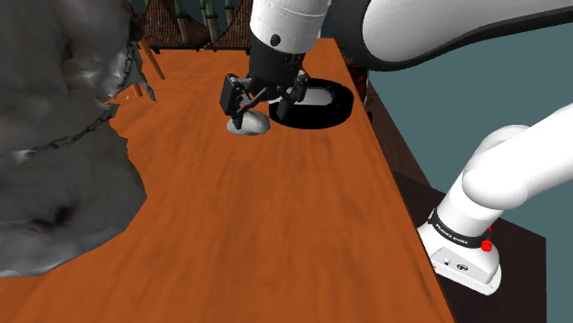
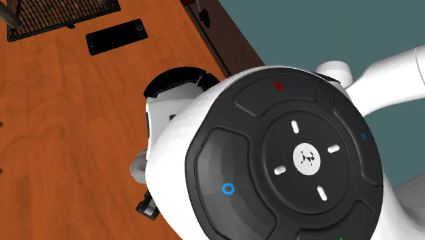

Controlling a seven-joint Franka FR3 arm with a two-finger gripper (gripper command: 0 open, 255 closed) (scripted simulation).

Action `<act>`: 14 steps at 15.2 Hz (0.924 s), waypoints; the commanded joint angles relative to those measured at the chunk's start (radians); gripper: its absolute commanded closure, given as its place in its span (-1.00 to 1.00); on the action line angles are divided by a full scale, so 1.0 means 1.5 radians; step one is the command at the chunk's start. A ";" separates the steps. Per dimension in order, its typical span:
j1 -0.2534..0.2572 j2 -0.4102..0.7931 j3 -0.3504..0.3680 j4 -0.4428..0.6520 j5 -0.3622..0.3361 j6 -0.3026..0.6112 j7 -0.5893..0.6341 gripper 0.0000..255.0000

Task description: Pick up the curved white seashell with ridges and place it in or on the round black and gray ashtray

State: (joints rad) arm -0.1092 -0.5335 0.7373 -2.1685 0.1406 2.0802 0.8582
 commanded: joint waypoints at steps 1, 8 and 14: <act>-0.004 0.008 0.006 -0.011 -0.003 0.019 0.002 -1.00; -0.008 0.014 0.011 -0.019 -0.005 0.033 0.004 -1.00; -0.008 0.014 0.011 -0.019 -0.005 0.033 0.003 1.00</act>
State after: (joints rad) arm -0.1205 -0.5127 0.7532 -2.1969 0.1333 2.1296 0.8634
